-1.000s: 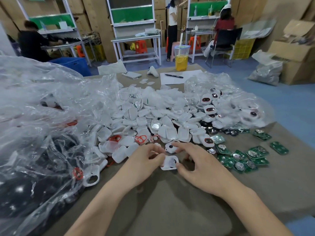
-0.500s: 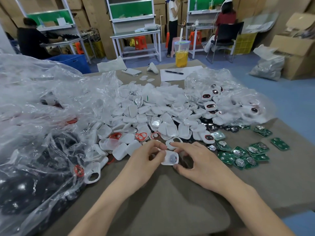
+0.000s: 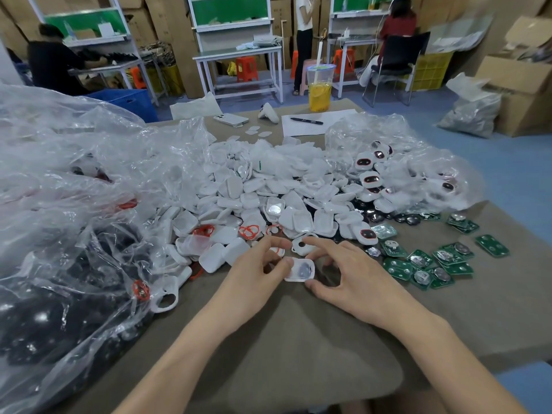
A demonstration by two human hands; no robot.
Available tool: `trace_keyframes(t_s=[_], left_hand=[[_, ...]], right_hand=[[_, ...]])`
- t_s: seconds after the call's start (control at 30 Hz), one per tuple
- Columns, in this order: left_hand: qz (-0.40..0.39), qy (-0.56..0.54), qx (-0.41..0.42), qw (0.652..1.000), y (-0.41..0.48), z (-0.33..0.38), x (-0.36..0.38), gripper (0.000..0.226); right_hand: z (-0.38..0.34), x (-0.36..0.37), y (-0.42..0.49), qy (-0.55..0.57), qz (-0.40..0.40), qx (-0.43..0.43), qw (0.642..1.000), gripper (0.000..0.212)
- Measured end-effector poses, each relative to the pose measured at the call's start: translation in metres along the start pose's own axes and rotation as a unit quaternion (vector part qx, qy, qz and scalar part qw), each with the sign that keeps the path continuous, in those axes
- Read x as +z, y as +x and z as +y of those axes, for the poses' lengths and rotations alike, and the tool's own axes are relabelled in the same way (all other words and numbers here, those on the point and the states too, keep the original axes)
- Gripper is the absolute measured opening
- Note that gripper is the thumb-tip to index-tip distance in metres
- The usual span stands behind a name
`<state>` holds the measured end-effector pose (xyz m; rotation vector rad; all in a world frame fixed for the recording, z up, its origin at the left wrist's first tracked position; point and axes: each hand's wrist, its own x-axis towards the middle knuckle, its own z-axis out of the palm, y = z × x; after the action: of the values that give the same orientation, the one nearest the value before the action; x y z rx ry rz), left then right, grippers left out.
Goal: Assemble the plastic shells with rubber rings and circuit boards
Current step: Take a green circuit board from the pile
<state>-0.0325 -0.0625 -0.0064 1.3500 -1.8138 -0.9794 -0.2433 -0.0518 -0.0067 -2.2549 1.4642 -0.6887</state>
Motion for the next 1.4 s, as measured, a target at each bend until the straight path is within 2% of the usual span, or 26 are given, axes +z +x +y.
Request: trace_keyframes(t_s=[0.37, 1.03, 1.13, 1.3, 1.4], left_hand=[[-0.011, -0.037, 0.015, 0.999, 0.001, -0.004, -0.005, 0.022], [-0.041, 0.062, 0.038, 0.997, 0.004, -0.004, -0.006, 0.023], [-0.036, 0.077, 0.048, 0.995, 0.002, -0.004, -0.005, 0.021], [-0.020, 0.163, 0.079, 0.983, -0.002, 0.004, -0.002, 0.025], [-0.018, 0.215, 0.088, 0.972, -0.004, 0.011, 0.000, 0.026]], right_hand=[[0.004, 0.001, 0.000, 0.013, 0.003, 0.002, 1.000, 0.065], [0.010, 0.005, 0.002, 0.030, -0.004, -0.001, 1.000, 0.052], [0.009, 0.005, 0.001, 0.025, 0.001, -0.008, 1.000, 0.044], [0.006, 0.004, 0.000, 0.011, 0.013, -0.050, 0.999, 0.013], [0.004, 0.004, -0.001, 0.013, 0.014, -0.052, 0.998, 0.009]])
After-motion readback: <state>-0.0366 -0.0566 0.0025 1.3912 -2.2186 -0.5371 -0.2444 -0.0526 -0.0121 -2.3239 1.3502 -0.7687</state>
